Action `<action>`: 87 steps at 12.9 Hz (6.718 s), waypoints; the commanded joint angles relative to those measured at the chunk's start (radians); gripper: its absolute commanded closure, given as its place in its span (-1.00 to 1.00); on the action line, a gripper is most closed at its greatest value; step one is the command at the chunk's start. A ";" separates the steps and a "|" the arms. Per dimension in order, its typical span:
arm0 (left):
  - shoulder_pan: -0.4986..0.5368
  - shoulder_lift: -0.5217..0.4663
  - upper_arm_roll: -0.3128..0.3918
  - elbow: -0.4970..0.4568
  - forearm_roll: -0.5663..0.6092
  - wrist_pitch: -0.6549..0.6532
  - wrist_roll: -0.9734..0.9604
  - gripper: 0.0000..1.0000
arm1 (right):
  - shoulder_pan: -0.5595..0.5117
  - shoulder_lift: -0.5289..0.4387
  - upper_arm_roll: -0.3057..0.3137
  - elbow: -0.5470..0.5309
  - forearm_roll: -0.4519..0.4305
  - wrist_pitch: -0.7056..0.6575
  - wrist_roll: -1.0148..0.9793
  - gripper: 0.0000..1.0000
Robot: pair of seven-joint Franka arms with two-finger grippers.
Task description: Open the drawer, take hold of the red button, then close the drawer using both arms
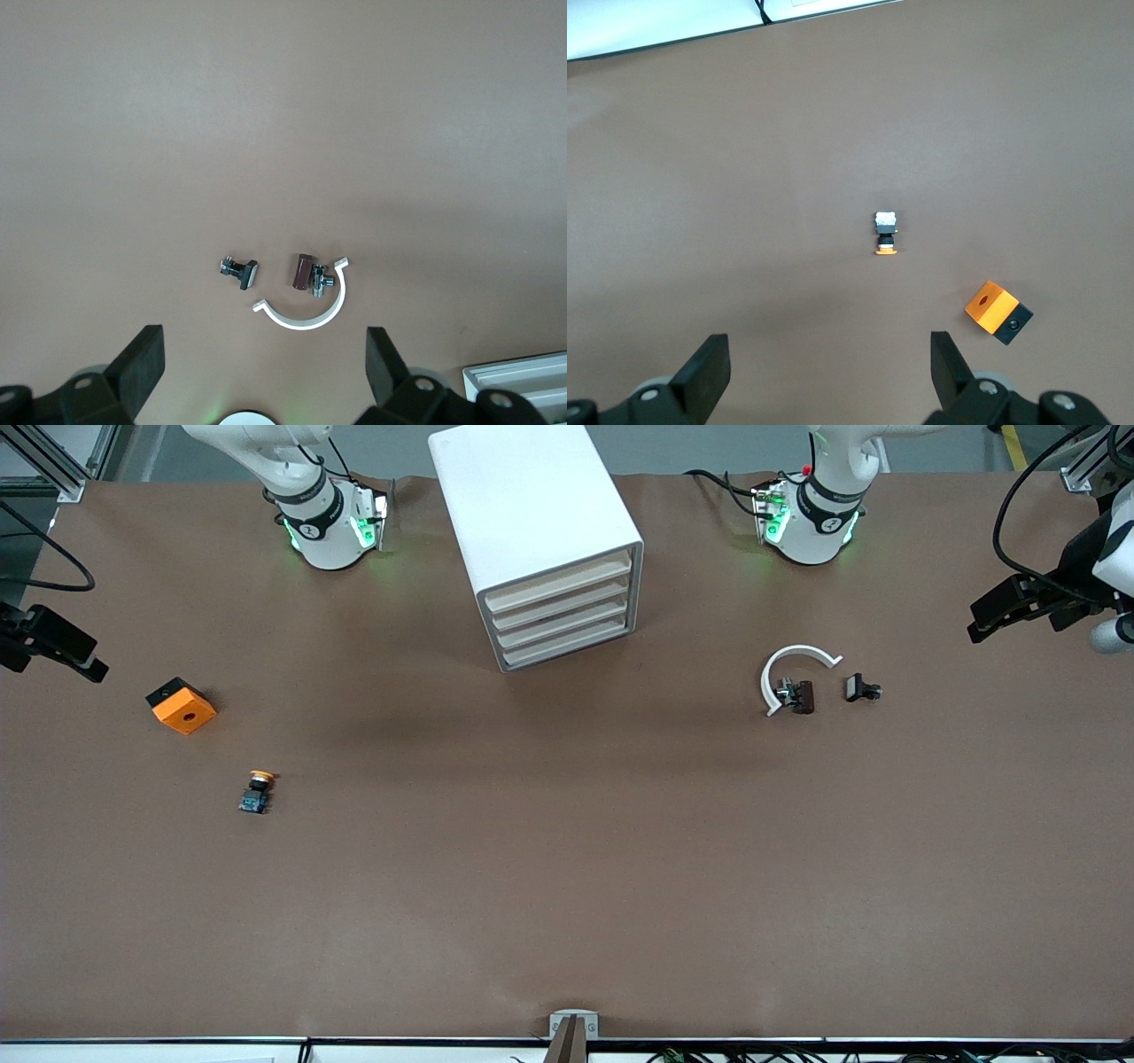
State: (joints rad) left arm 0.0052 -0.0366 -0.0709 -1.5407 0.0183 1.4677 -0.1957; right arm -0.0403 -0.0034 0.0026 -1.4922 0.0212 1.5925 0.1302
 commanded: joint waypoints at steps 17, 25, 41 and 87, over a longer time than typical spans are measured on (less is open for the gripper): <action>-0.109 0.458 -0.007 0.179 -0.044 0.068 -0.479 -1.00 | -0.007 -0.010 0.010 0.004 -0.017 -0.002 -0.001 -1.00; -0.201 0.616 -0.007 0.171 -0.242 0.048 -1.296 -1.00 | -0.009 -0.009 0.010 0.012 -0.020 -0.003 -0.003 -1.00; -0.505 0.813 -0.007 0.169 -0.581 0.031 -1.897 -1.00 | -0.010 -0.010 0.008 0.018 -0.020 -0.005 -0.003 -1.00; -0.488 0.912 0.105 0.180 -0.975 -0.007 -2.056 -0.61 | 0.244 -0.009 0.019 0.021 -0.018 -0.083 0.505 -1.00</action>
State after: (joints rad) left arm -0.4824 0.8736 0.0208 -1.3624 -0.9558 1.4208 -2.2564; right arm 0.1167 -0.0035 0.0259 -1.4763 0.0155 1.5503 0.4280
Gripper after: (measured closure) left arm 0.850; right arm 0.000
